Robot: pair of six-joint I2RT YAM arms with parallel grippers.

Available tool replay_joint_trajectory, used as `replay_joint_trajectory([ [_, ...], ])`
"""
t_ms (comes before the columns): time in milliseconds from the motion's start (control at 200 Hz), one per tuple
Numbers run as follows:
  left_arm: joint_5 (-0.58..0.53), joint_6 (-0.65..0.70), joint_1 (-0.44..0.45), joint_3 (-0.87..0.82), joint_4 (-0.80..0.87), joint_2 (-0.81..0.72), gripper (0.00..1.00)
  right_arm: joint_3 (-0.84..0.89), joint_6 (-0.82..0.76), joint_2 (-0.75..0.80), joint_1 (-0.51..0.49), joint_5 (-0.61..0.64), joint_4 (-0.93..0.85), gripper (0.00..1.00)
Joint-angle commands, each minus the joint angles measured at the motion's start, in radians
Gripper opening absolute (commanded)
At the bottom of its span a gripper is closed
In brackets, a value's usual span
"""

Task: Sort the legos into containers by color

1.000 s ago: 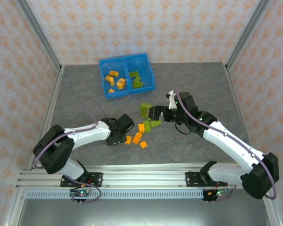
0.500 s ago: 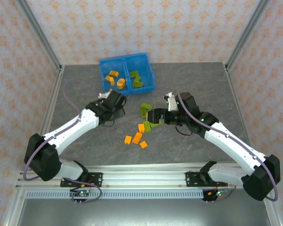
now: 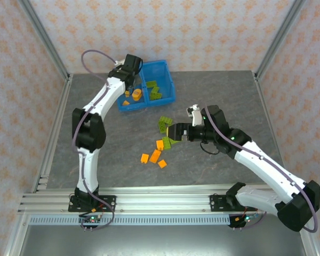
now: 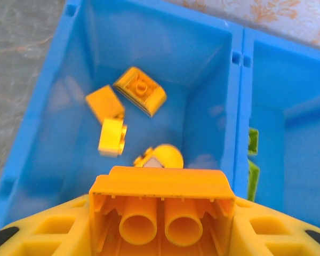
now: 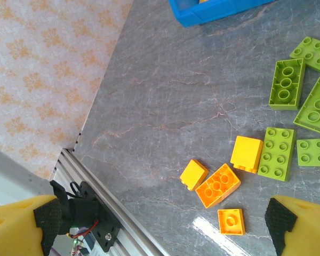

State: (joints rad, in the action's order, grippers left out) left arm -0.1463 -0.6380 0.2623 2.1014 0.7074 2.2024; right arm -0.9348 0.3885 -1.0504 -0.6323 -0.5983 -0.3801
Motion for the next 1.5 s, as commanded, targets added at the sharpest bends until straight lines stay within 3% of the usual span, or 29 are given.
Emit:
replay_joint_trajectory([
  [0, 0.002, 0.053, -0.021, 0.197, 0.119, 0.129, 0.37, -0.029, -0.02, 0.048, -0.006, 0.03, -0.025, 0.99],
  [105, -0.002, 0.074, -0.022, 0.348, 0.166, 0.234, 0.41, -0.023, -0.02, 0.078, -0.006, 0.054, -0.049, 0.99],
  [160, -0.007, 0.07, -0.026, 0.375, 0.176, 0.255, 0.47, -0.019, -0.012, 0.088, -0.007, 0.06, -0.051, 0.99],
  [255, 0.002, 0.065, -0.026, 0.344, 0.15, 0.229, 0.57, -0.012, 0.003, 0.099, -0.007, 0.054, -0.044, 0.99],
  [405, 0.018, 0.046, -0.025, 0.233, 0.1, 0.128, 0.62, -0.009, 0.012, 0.099, -0.006, 0.064, -0.032, 0.99],
  [526, 0.06, 0.003, -0.022, 0.081, 0.036, 0.003, 0.73, -0.014, 0.028, 0.083, -0.007, 0.075, -0.024, 0.99],
  [666, 0.116, -0.049, -0.014, -0.139, -0.053, -0.185, 0.72, -0.013, 0.041, 0.063, -0.006, 0.086, -0.011, 0.99],
  [846, 0.146, -0.052, 0.058, -0.469, -0.176, -0.55, 0.73, -0.021, 0.06, 0.003, -0.008, 0.303, -0.121, 0.99],
  [966, 0.107, 0.094, 0.187, -0.638, -0.202, -0.789, 0.72, -0.016, 0.073, -0.068, -0.008, 0.329, -0.123, 1.0],
  [1081, 0.212, 0.305, 0.27, -0.76, -0.186, -0.968, 0.78, -0.031, 0.074, -0.171, -0.017, 0.318, -0.071, 0.99],
  [1201, 0.335, 0.434, 0.278, -0.826, -0.05, -1.099, 0.89, -0.108, 0.044, -0.315, -0.04, 0.351, -0.067, 0.92],
  [1261, 0.47, 0.559, 0.278, -0.848, 0.031, -1.152, 0.99, -0.161, 0.024, -0.397, -0.053, 0.379, -0.079, 0.86],
  [1361, 0.657, 0.775, 0.28, -0.907, 0.136, -1.248, 1.0, -0.261, 0.003, -0.536, -0.071, 0.423, -0.106, 0.79],
  [1491, 0.682, 0.95, 0.281, -1.023, 0.164, -1.362, 1.0, -0.403, -0.009, -0.712, -0.078, 0.471, -0.161, 0.74],
])
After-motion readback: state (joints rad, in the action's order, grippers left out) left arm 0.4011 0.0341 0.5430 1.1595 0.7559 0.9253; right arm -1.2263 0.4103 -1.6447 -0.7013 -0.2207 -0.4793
